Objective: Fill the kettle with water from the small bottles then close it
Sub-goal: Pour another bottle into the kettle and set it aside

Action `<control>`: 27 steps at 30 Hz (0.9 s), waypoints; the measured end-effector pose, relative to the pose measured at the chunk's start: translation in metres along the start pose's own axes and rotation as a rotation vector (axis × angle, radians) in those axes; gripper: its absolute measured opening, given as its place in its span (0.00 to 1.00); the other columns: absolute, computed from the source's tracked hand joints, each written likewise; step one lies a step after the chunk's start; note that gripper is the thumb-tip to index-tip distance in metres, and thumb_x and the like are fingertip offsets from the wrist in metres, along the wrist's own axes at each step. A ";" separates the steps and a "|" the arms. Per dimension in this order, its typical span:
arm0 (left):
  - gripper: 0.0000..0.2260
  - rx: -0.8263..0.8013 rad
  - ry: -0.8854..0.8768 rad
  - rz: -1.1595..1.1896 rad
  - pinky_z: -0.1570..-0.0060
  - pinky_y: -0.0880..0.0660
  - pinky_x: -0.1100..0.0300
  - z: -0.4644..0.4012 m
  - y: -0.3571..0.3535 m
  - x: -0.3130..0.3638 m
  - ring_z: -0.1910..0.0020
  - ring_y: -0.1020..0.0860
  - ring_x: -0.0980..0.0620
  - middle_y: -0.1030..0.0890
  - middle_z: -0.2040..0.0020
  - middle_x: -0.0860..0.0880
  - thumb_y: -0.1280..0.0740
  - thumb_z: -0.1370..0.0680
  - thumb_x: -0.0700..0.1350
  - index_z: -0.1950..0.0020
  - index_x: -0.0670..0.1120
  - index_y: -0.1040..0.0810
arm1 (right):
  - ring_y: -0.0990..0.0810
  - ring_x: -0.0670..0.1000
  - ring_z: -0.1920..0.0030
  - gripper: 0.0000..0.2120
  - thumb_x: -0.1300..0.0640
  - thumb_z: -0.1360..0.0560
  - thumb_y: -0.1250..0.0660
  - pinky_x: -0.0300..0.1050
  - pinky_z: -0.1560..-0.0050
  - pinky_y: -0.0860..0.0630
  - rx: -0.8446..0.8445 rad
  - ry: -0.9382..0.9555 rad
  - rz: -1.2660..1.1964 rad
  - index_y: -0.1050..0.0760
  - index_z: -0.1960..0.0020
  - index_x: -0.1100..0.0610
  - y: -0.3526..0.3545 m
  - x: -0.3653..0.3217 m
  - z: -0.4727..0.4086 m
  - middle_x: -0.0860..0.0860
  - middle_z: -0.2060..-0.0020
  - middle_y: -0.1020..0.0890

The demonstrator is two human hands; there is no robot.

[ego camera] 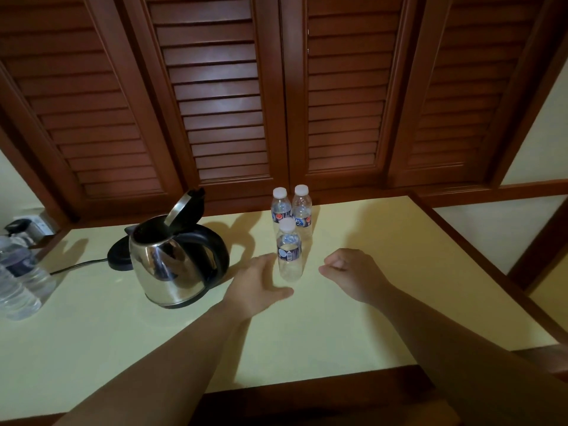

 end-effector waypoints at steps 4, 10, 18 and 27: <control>0.43 -0.051 -0.070 -0.267 0.19 0.47 0.53 0.006 -0.001 -0.011 0.17 0.46 0.54 0.42 0.16 0.55 0.38 0.26 0.74 0.17 0.53 0.39 | 0.19 0.44 0.51 0.22 0.43 0.30 0.21 0.40 0.48 0.26 -0.031 -0.078 -0.115 0.23 0.42 0.49 -0.022 -0.018 -0.002 0.42 0.52 0.18; 0.42 -0.045 -0.070 -0.240 0.19 0.45 0.53 0.004 0.000 -0.013 0.17 0.46 0.55 0.41 0.17 0.56 0.37 0.27 0.74 0.18 0.55 0.38 | 0.21 0.44 0.55 0.25 0.45 0.38 0.17 0.34 0.62 0.30 0.051 -0.069 -0.160 0.22 0.46 0.51 -0.050 -0.050 -0.014 0.44 0.53 0.19; 0.42 -0.012 -0.049 -0.187 0.20 0.43 0.53 0.003 0.001 -0.015 0.19 0.44 0.58 0.39 0.18 0.58 0.34 0.29 0.74 0.19 0.56 0.35 | 0.23 0.41 0.62 0.21 0.54 0.32 0.17 0.35 0.67 0.34 0.175 -0.187 -0.239 0.27 0.50 0.51 -0.036 -0.033 -0.035 0.40 0.60 0.22; 0.42 0.002 -0.047 -0.154 0.21 0.41 0.54 0.002 0.001 -0.018 0.19 0.43 0.58 0.38 0.19 0.59 0.32 0.30 0.74 0.20 0.56 0.33 | 0.18 0.53 0.52 0.19 0.50 0.31 0.19 0.49 0.51 0.20 0.220 -0.196 -0.164 0.24 0.47 0.54 -0.036 -0.024 -0.051 0.50 0.51 0.17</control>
Point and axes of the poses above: each hand's wrist, its own z-axis away from the middle knuckle, its own y-axis out of the back of the hand, x = y × z, the point moved 4 cm from there along -z, towards the middle knuckle
